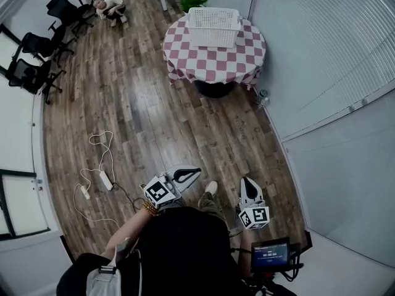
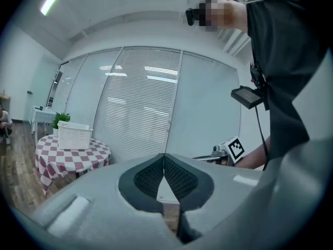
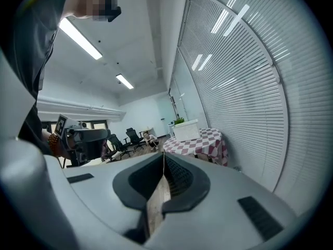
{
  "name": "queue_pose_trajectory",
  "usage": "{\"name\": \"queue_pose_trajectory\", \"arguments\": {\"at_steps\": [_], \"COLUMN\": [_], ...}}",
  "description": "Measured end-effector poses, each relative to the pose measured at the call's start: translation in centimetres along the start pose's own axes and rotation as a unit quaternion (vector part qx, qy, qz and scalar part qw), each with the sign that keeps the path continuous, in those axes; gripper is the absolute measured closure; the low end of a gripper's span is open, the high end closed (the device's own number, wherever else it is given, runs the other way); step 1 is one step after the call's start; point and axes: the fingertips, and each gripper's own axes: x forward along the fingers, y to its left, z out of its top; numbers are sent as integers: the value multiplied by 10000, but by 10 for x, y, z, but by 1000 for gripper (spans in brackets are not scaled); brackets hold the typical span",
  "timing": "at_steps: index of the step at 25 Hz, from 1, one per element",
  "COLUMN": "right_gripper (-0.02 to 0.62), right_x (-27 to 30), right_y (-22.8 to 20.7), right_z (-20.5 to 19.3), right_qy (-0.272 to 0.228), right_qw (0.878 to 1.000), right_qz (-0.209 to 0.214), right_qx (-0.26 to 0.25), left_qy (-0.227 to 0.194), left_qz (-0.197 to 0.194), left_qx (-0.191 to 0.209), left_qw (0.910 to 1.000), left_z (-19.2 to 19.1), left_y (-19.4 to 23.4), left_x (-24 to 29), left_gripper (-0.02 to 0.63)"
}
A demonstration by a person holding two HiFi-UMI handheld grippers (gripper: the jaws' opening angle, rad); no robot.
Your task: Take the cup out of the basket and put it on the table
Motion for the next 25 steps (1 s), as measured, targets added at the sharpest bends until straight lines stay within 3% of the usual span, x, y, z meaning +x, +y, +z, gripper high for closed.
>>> {"name": "queue_pose_trajectory", "arguments": {"at_steps": [5, 10, 13, 18, 25], "right_gripper": [584, 584, 584, 584, 584], "right_x": [22, 47, 68, 106, 184], "right_y": [-42, -56, -62, -77, -103], "right_z": [11, 17, 18, 30, 89], "right_qy": [-2, 55, 101, 158, 188], "right_qw": [10000, 9998, 9998, 9997, 9990], "right_qz": [66, 166, 172, 16, -139], "right_qx": [-35, -41, -77, -196, -380], "left_qy": [-42, -20, -73, -207, -379], "left_qz": [239, 396, 306, 102, -306], "left_qx": [-74, -193, -63, -185, -255], "left_qw": [9997, 9990, 9995, 9996, 9985], "left_z": [6, 7, 5, 9, 46], "left_y": [17, 41, 64, 109, 188], "left_x": [28, 45, 59, 88, 137], "left_gripper": [601, 601, 601, 601, 601]}}
